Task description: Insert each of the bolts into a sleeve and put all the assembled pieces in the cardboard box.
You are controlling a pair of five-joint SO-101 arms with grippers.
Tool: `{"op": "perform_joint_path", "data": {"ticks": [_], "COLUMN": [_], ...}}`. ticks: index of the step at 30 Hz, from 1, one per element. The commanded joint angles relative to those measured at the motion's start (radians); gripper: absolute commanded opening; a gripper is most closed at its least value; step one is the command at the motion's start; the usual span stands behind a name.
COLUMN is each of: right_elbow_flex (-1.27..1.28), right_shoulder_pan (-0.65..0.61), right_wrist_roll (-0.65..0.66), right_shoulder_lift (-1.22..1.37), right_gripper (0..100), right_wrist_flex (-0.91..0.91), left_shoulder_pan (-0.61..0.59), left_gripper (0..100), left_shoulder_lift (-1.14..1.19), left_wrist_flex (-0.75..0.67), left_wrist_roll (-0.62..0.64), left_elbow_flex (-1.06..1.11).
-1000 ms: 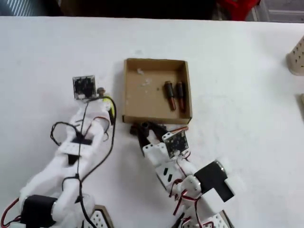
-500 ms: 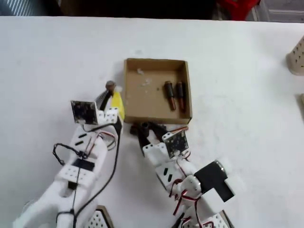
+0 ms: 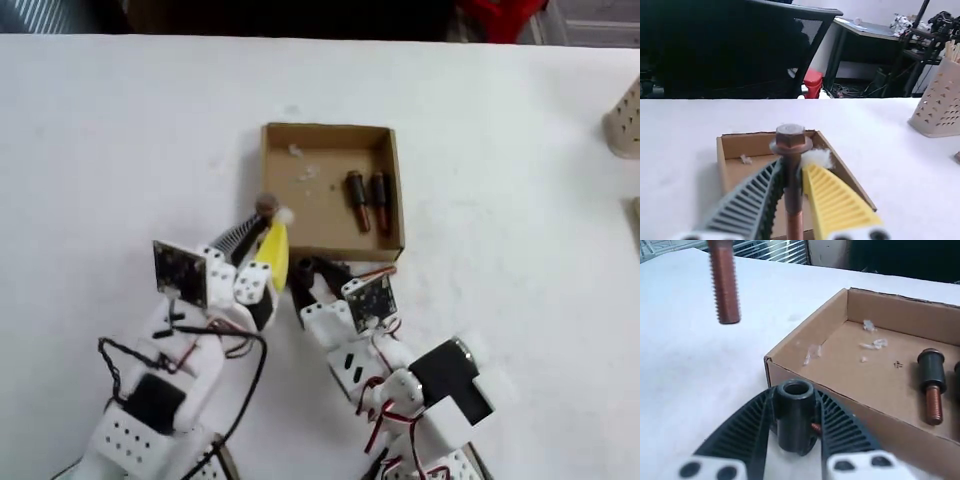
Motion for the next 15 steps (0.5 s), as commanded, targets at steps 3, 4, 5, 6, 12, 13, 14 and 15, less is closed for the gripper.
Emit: {"op": "perform_joint_path", "data": {"ticks": [3, 4, 5, 6, 12, 13, 14, 15], "right_elbow_flex": [-0.021, -0.021, -0.021, -0.021, -0.020, -0.020, -0.020, -0.020], "right_shoulder_pan": [-0.010, -0.010, -0.010, -0.010, -0.012, -0.012, -0.012, -0.012], "right_wrist_roll": [-0.009, -0.009, -0.009, -0.009, -0.011, -0.011, -0.011, -0.011], "right_shoulder_lift": [-0.027, -0.027, -0.027, -0.027, -0.027, -0.027, -0.027, -0.027], "right_gripper": [1.6, 1.6, 1.6, 1.6, 1.6, 1.6, 1.6, 1.6], "right_wrist_flex": [0.001, 0.001, 0.001, 0.001, 0.001, 0.001, 0.001, 0.001], "left_shoulder_pan": [0.065, 0.071, 0.079, 0.090, 0.205, 0.222, 0.236, 0.240], "left_gripper": [2, 2, 2, 2, 2, 2, 2, 2], "left_shoulder_lift": [-0.168, -0.163, -0.154, -0.145, -0.079, -0.074, -0.071, -0.071], "left_wrist_flex": [0.094, 0.103, 0.114, 0.130, 0.215, 0.215, 0.215, 0.215], "left_wrist_roll": [-0.005, -0.005, -0.006, -0.008, -0.014, -0.025, -0.049, -0.083], "left_elbow_flex": [-0.048, -0.064, -0.083, -0.103, -0.164, -0.163, -0.161, -0.160]}}
